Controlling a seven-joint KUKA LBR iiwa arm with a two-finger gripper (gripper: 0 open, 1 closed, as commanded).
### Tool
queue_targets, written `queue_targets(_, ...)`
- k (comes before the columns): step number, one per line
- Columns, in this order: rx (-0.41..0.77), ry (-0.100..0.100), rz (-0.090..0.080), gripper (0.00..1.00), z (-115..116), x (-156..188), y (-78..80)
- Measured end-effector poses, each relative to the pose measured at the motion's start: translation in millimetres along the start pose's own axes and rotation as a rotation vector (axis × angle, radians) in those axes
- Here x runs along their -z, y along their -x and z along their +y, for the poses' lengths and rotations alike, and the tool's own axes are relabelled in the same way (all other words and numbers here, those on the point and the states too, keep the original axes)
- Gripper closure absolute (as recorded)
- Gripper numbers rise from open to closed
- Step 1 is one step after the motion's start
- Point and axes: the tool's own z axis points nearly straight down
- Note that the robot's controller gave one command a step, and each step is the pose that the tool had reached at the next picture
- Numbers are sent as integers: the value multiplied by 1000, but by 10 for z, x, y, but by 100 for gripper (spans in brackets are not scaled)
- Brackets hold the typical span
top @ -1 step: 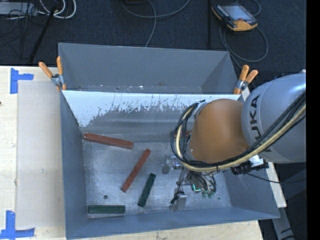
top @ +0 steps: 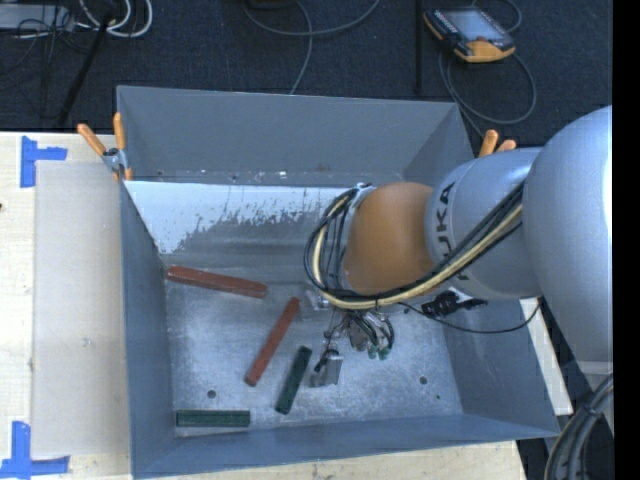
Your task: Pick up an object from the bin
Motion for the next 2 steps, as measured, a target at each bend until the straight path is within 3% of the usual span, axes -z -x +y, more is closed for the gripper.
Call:
queue_targets(1, 106, 3, 9, 0, 589, 32, -484)
queue_targets(2, 292, 0, 10, 0, 37, 22, -422)
